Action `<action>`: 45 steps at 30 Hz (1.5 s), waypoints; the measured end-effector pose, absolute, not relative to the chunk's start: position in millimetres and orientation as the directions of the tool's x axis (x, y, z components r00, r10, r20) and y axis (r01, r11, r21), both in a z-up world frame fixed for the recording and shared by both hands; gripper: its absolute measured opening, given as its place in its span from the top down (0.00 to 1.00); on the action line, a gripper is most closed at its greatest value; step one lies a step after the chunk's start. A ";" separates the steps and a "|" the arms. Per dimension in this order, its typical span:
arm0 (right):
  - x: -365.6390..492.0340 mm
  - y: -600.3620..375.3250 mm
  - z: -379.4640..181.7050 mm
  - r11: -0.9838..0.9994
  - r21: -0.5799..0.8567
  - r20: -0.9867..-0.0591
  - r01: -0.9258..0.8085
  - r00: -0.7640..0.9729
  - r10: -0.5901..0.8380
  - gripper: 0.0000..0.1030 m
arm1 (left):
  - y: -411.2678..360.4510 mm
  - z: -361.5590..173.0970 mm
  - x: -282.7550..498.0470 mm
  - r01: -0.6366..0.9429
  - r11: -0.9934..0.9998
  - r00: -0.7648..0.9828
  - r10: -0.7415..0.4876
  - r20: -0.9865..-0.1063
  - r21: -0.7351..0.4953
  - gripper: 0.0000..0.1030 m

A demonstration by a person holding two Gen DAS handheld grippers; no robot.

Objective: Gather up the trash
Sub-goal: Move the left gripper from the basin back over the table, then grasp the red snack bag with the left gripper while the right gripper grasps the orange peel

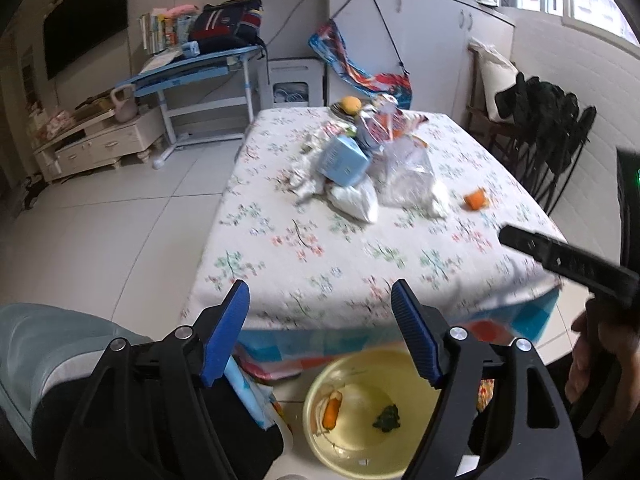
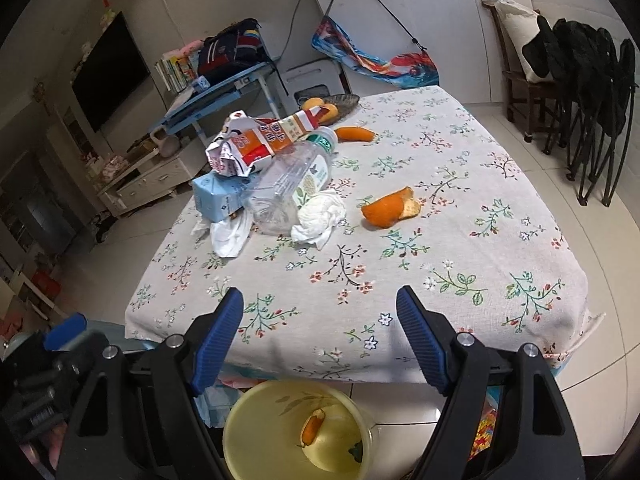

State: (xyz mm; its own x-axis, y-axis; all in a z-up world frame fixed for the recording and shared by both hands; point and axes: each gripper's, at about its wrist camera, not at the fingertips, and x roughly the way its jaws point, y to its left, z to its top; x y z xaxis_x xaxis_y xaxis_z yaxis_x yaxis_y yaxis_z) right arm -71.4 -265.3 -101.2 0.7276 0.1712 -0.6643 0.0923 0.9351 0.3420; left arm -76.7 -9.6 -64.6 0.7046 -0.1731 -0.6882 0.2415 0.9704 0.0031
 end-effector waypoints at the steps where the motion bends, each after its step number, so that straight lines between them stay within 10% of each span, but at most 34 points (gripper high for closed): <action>1: -70.5 -266.2 -102.0 0.935 0.341 -0.667 0.095 0.726 0.169 0.26 | -8.1 -62.9 -72.4 0.237 0.972 0.707 -0.172 -0.686 0.001 0.32; 39: 3.3 -315.0 -124.5 0.857 0.462 -0.704 0.230 0.683 0.196 0.36 | -139.0 -47.8 119.9 0.346 0.922 0.764 -0.169 -0.623 0.175 0.23; 42: 8.0 -314.8 -124.9 0.857 0.462 -0.702 0.230 0.686 0.194 0.37 | -145.1 -52.2 129.6 0.365 0.918 0.739 -0.183 -0.648 0.157 0.41; 45: 13.2 -314.7 -125.7 0.858 0.459 -0.704 0.230 0.683 0.194 0.42 | -145.6 -62.7 138.7 0.398 0.911 0.681 -0.213 -0.701 0.110 0.83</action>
